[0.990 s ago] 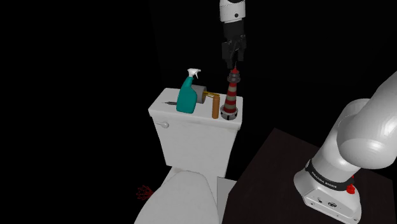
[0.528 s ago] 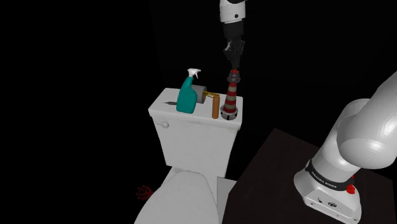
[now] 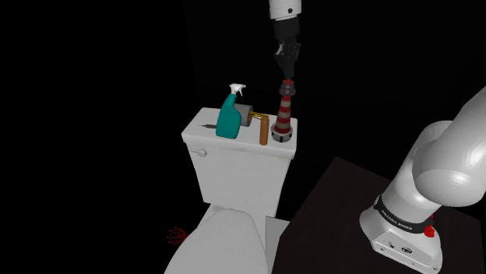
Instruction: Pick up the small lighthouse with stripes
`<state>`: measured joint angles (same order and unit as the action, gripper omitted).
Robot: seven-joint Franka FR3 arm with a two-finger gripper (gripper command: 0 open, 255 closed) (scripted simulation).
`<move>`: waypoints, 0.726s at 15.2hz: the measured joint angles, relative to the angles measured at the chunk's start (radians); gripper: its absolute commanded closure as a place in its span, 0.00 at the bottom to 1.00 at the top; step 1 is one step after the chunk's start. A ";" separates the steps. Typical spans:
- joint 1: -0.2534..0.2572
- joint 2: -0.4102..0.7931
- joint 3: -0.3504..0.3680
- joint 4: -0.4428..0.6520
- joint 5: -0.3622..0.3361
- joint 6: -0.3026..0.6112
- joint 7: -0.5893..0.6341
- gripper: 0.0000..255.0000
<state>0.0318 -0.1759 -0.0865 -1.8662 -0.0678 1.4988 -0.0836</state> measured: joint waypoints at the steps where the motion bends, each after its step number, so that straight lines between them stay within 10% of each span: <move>1: 0.000 0.001 0.000 0.014 0.000 -0.012 0.000 1.00; 11: 0.000 0.024 0.000 0.169 0.001 -0.145 -0.010 1.00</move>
